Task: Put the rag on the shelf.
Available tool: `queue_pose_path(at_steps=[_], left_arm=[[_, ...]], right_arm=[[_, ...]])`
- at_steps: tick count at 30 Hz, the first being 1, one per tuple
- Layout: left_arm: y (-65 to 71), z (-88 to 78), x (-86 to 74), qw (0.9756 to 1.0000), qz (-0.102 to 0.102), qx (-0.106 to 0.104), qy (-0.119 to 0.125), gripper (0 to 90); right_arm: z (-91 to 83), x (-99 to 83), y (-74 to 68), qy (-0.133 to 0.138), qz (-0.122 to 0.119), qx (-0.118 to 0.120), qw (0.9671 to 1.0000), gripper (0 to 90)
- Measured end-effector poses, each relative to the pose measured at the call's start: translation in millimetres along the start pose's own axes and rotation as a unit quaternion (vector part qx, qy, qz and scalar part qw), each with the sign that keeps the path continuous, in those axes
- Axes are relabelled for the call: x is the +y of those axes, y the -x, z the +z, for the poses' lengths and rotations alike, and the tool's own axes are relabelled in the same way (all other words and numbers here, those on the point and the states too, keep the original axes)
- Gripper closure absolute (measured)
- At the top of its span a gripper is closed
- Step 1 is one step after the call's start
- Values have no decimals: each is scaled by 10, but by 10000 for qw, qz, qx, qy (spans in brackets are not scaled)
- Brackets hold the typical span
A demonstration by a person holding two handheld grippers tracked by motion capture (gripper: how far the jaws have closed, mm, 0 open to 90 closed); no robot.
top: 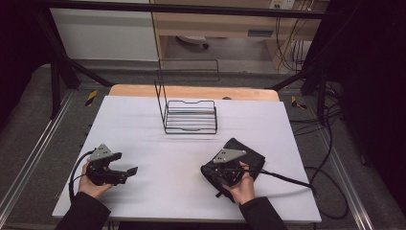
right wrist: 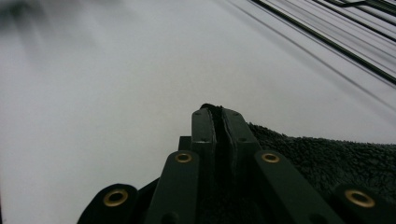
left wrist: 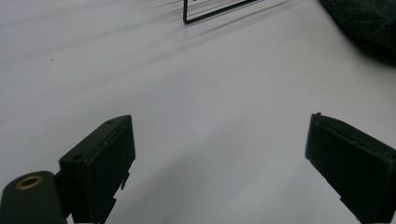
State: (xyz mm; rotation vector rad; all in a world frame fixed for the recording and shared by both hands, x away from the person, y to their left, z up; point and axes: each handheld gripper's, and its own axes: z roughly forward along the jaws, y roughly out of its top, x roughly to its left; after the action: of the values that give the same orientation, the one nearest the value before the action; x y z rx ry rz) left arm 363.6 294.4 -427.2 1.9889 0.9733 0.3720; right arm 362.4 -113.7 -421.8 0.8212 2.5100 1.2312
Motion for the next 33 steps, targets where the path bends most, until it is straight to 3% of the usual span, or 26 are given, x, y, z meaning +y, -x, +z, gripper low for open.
queue_pose_path(at_steps=[26,33], left_arm=[[0,-5,0,10000,-11,20,-4,84],[4,-4,3,10000,-16,19,-24,84]], right_arm=[[354,202,-485,-169,-347,650,9971,848],[449,150,-506,-296,-315,780,9960,817]])
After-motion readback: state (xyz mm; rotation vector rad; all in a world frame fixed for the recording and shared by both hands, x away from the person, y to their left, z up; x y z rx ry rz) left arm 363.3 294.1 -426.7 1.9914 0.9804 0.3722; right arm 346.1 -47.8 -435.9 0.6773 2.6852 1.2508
